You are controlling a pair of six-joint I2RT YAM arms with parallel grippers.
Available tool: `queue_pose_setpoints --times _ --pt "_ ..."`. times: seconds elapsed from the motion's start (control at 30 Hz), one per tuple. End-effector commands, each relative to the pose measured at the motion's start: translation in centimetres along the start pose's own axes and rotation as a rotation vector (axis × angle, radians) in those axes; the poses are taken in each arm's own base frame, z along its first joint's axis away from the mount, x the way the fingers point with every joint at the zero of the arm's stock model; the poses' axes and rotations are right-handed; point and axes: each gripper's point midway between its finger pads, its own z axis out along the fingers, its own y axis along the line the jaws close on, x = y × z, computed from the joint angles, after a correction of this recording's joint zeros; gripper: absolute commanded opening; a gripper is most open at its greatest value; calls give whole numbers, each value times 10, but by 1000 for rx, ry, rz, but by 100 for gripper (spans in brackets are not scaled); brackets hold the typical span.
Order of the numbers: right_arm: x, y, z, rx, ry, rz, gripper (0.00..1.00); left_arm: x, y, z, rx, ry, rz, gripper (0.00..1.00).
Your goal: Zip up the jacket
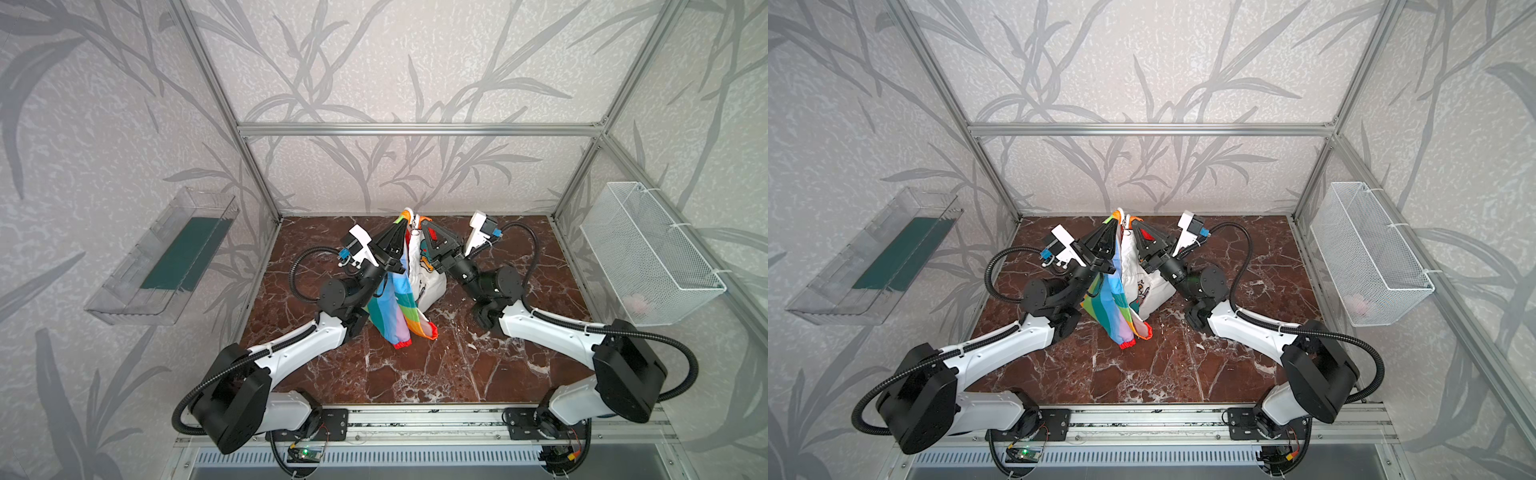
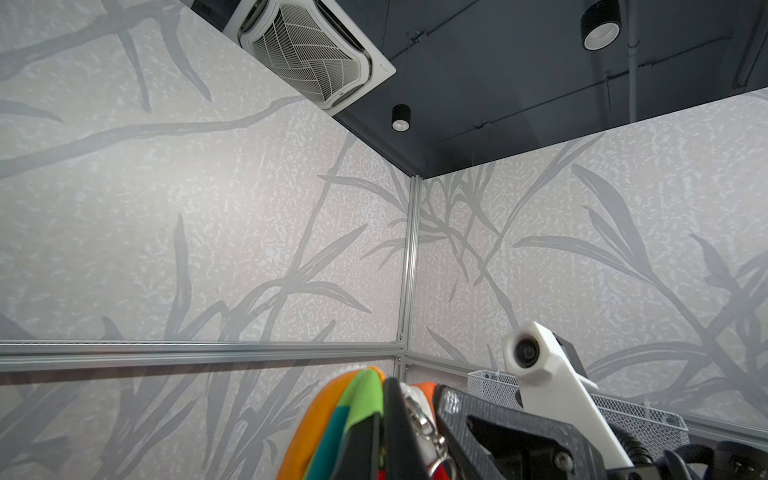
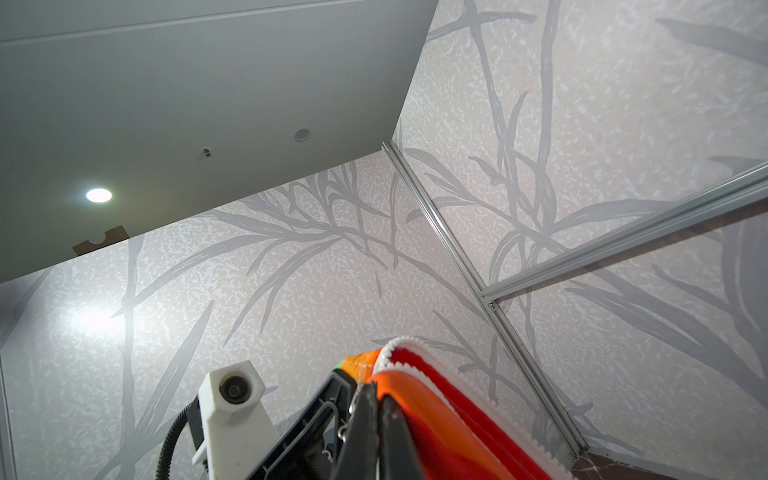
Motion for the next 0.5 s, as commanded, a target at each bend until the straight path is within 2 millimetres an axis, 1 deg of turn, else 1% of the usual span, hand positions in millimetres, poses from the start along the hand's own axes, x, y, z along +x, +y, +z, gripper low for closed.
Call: queue_pose_setpoints --times 0.0,0.07,0.27,0.47 --pt "-38 32 8 -81 -122 -58 0 -18 -4 4 3 -65 -23 0" --pt "-36 33 10 -84 -123 -71 0 -18 -2 3 -15 -66 -34 0" --pt "-31 27 12 -64 -122 -81 0 -27 2 2 -46 -91 -76 0" --pt "-27 20 11 -35 -124 -81 0 -33 -3 2 -41 -105 -103 0"
